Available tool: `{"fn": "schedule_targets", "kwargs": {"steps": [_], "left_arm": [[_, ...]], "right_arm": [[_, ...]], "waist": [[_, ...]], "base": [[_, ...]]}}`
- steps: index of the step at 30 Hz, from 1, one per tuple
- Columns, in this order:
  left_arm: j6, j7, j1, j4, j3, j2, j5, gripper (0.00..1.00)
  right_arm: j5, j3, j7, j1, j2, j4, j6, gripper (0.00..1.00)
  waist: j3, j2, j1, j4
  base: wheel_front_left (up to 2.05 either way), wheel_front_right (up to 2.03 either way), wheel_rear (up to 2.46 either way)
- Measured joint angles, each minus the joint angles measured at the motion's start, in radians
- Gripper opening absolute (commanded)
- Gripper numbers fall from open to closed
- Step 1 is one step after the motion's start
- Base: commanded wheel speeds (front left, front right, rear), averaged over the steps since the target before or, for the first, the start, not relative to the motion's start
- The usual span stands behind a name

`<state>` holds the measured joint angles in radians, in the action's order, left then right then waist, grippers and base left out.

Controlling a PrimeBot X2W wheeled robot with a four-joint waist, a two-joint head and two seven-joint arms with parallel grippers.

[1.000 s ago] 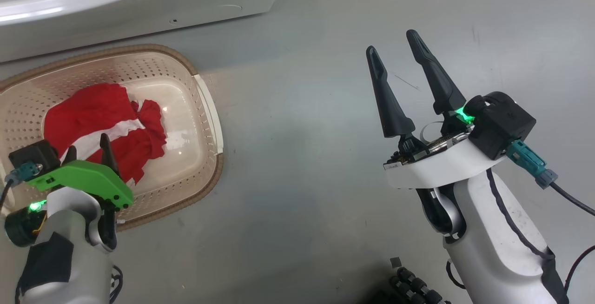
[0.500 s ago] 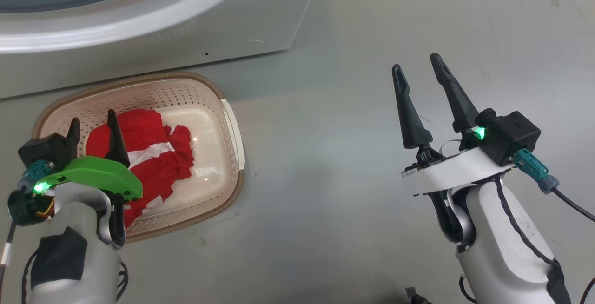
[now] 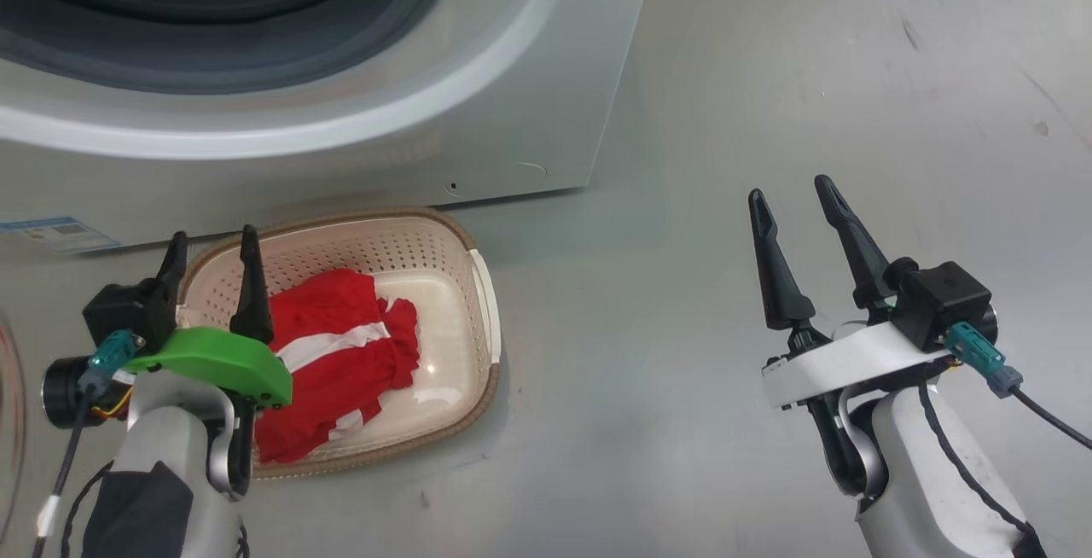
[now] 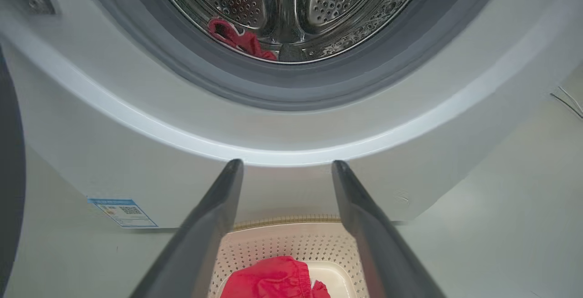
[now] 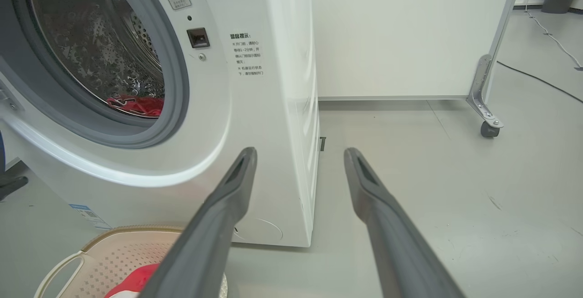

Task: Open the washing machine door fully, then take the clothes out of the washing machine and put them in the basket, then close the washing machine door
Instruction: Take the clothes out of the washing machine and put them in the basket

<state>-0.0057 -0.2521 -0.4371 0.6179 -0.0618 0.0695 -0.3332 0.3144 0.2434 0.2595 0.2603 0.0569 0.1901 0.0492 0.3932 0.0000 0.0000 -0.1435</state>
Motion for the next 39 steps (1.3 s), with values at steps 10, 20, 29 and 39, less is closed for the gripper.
{"fn": "schedule_targets", "kwargs": {"steps": [10,20,29,39], "left_arm": [[0.002,0.0,0.114,-0.137,-0.026,-0.001,0.047,1.0],[0.033,0.0,0.247,-0.229,-0.048,-0.005,0.063,1.0],[0.051,0.005,0.348,-0.308,-0.064,-0.008,0.064,1.0],[0.063,0.033,0.424,-0.401,-0.072,-0.008,0.073,1.0]], "right_arm": [[-0.005,-0.006,0.0,-0.08,0.0,0.022,0.001,1.0],[-0.009,-0.006,0.0,-0.144,-0.001,0.026,0.001,1.0],[-0.012,-0.006,0.0,-0.187,-0.001,0.025,0.001,1.0],[-0.015,-0.012,0.0,-0.216,-0.002,0.018,-0.001,1.0]], "waist": [[-0.135,0.0,0.0,0.041],[-0.241,0.0,0.0,0.067],[-0.298,0.0,-0.0001,0.07],[-0.317,0.0,-0.0001,0.068]], "base": [[0.0,0.0,0.0],[0.0,0.0,0.0],[0.0,0.0,0.0],[0.0,0.0,0.0]]}}
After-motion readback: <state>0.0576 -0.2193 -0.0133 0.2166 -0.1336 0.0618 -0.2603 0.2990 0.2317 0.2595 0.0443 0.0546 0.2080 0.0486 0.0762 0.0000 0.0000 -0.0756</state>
